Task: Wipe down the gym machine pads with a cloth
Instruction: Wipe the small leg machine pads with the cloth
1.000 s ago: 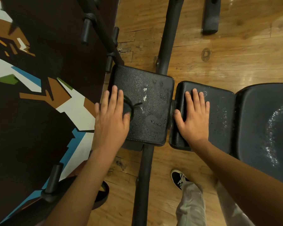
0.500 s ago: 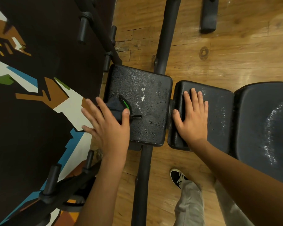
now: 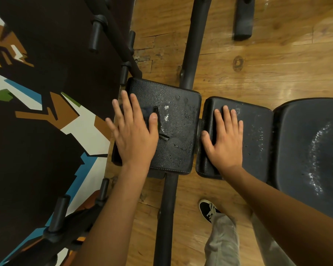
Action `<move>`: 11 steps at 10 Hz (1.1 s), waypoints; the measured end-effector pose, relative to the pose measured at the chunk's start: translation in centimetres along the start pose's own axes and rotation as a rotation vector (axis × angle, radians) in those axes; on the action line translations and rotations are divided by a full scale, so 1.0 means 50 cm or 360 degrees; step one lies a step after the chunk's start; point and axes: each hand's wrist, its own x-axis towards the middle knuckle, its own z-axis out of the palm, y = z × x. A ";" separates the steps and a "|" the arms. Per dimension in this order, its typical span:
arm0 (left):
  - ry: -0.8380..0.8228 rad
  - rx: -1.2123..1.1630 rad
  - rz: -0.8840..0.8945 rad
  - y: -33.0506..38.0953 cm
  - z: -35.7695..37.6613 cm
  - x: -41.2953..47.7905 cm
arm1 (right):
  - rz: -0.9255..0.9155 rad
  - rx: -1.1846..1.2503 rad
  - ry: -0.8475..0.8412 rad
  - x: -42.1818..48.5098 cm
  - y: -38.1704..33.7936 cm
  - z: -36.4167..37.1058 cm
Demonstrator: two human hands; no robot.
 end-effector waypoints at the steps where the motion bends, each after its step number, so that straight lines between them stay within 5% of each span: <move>1: -0.0010 0.0019 -0.0023 -0.001 0.006 -0.026 | -0.0004 0.0007 0.0012 0.000 0.001 0.001; 6: -0.0132 0.0032 0.0320 0.006 -0.037 0.176 | -0.0018 0.0015 0.0015 0.000 0.002 0.002; 11: 0.0023 -0.0006 0.0229 0.053 -0.018 0.170 | -0.0021 -0.0010 0.0019 0.000 0.003 0.003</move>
